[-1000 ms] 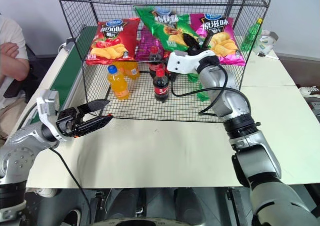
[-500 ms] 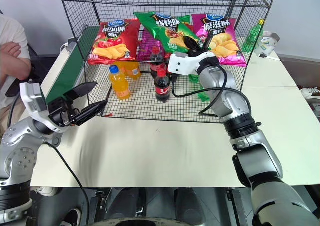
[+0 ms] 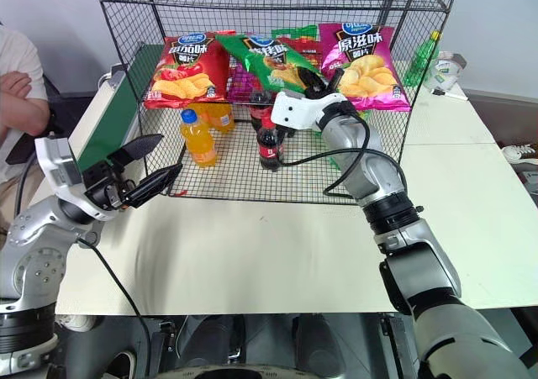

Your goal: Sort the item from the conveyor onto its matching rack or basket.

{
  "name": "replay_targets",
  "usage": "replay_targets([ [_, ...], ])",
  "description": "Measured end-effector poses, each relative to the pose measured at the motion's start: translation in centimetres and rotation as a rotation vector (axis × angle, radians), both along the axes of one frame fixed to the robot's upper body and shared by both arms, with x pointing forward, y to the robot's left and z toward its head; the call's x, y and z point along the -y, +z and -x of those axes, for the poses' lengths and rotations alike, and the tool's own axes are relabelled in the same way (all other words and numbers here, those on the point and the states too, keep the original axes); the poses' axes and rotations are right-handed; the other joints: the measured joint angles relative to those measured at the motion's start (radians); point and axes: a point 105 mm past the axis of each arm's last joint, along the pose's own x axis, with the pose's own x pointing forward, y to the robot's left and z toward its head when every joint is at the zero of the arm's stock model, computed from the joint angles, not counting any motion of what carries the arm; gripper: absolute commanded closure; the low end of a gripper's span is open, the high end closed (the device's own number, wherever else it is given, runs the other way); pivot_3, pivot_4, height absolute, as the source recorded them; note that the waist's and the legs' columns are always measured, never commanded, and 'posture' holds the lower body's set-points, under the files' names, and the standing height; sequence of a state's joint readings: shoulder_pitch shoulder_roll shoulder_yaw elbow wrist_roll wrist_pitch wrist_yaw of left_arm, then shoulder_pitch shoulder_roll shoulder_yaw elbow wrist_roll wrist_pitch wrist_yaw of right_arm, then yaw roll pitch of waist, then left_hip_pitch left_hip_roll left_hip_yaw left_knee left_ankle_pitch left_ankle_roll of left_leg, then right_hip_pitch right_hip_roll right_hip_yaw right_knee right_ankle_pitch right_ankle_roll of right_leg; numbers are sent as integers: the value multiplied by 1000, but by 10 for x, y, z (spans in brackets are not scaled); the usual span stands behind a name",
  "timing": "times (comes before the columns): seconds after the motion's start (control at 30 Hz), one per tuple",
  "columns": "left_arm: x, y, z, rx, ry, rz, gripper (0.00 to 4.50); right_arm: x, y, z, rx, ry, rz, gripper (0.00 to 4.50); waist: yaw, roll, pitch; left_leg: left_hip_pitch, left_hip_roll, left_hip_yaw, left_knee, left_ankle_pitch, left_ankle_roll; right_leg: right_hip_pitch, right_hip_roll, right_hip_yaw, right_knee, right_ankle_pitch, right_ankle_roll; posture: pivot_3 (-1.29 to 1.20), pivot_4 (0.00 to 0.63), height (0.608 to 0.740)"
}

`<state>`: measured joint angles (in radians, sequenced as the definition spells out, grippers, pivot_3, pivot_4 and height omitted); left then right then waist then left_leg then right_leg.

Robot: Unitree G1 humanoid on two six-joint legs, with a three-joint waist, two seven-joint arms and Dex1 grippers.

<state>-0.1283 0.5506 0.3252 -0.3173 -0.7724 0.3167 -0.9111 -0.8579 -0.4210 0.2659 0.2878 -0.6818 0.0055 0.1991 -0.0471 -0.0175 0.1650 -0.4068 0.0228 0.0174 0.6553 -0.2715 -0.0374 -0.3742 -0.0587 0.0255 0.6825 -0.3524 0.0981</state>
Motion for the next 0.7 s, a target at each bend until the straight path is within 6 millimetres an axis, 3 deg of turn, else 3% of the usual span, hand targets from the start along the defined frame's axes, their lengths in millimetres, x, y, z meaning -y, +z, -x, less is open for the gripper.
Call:
replay_targets([
  [0.13, 1, 0, 0, 1, -2, 1, 277, -2, 12, 5, 39, 27, -7, 190, -1, 0, 0, 1, 0, 0, 0, -1, 1, 0, 1, 0, 1, 0, 0, 0, 150, 739],
  [0.23, 3, -1, -1, -2, -11, 2, 277, -12, 15, 13, 48, 84, 0, 190, -2, 0, 0, 1, 1, 0, 0, -1, 1, 0, 1, 0, 1, 0, 0, 0, 150, 739],
  [0.47, 8, -3, -1, -3, -22, 0, 277, -43, 0, 38, -15, 240, 1, 190, 2, 0, 0, 0, 1, 0, 1, -1, 2, 0, 1, 0, 1, 0, 0, 0, 150, 739],
  [0.67, 8, -3, -1, -1, -18, 2, 277, -46, -1, 38, -19, 246, -6, 190, 2, 0, 0, 0, 1, 0, 2, -1, 2, 0, 1, 0, 1, 0, 0, 0, 150, 739],
  [0.7, 8, -3, -1, -1, -18, 1, 277, -46, -1, 38, -18, 246, -8, 417, 2, 0, 0, 0, 1, 0, 2, -1, 2, 0, 1, 0, 1, 0, 0, 0, 150, 739],
])
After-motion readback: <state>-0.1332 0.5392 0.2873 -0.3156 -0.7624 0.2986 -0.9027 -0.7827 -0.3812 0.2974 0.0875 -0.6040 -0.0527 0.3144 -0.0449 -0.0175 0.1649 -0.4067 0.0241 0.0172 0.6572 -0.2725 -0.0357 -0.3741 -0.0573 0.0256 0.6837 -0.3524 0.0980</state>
